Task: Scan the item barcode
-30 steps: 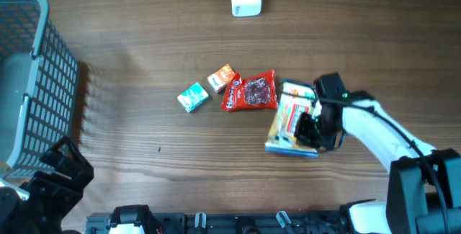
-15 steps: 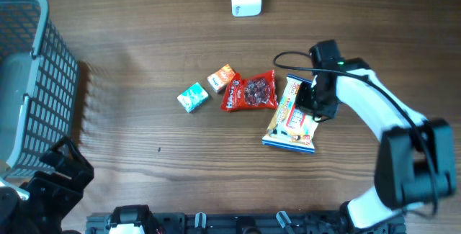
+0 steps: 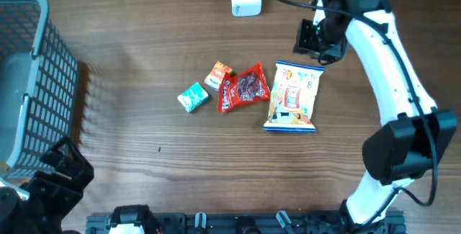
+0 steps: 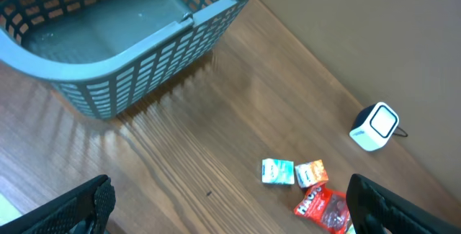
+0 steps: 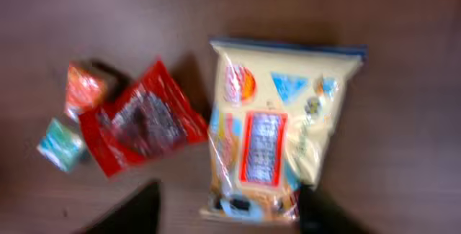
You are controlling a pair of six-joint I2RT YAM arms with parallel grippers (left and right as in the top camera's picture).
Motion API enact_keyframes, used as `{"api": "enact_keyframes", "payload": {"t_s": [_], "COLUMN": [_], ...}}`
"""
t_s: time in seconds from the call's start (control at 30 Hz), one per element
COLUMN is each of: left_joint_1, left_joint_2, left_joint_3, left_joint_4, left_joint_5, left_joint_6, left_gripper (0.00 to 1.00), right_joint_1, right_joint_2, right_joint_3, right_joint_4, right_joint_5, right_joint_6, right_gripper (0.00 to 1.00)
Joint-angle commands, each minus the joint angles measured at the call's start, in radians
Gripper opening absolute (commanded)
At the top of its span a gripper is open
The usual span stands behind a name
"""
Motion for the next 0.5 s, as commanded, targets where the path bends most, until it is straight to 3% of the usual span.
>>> {"api": "enact_keyframes", "payload": {"t_s": [0.0,0.17,0.3,0.33,0.47], "left_joint_1": [0.006,0.006,0.006,0.006,0.006], "left_joint_2": [-0.001,-0.001,-0.001,-0.001,-0.002], "left_joint_3": [0.001,0.001,0.001,0.001,0.001], "left_joint_4": [0.003,0.003,0.003,0.003,0.003], "left_joint_5": [-0.013,-0.013,-0.013,-0.013,-0.013], "left_joint_6": [-0.012,-0.012,-0.013,-0.012,-0.012], "left_gripper": [1.00,1.00,1.00,1.00,1.00], "right_joint_1": [-0.007,-0.007,-0.007,-0.007,-0.008], "right_joint_2": [0.009,0.010,0.010,0.010,0.010], "right_joint_3": [-0.113,-0.578,-0.716,-0.740,-0.725], "right_joint_4": [-0.032,0.184,0.372,0.441,0.468], "right_joint_5": [0.020,-0.015,-0.132,-0.126,-0.083], "right_joint_6": [-0.060,-0.063,-0.049,-0.030,-0.012], "right_gripper": [1.00,1.00,1.00,0.95,0.33]}}
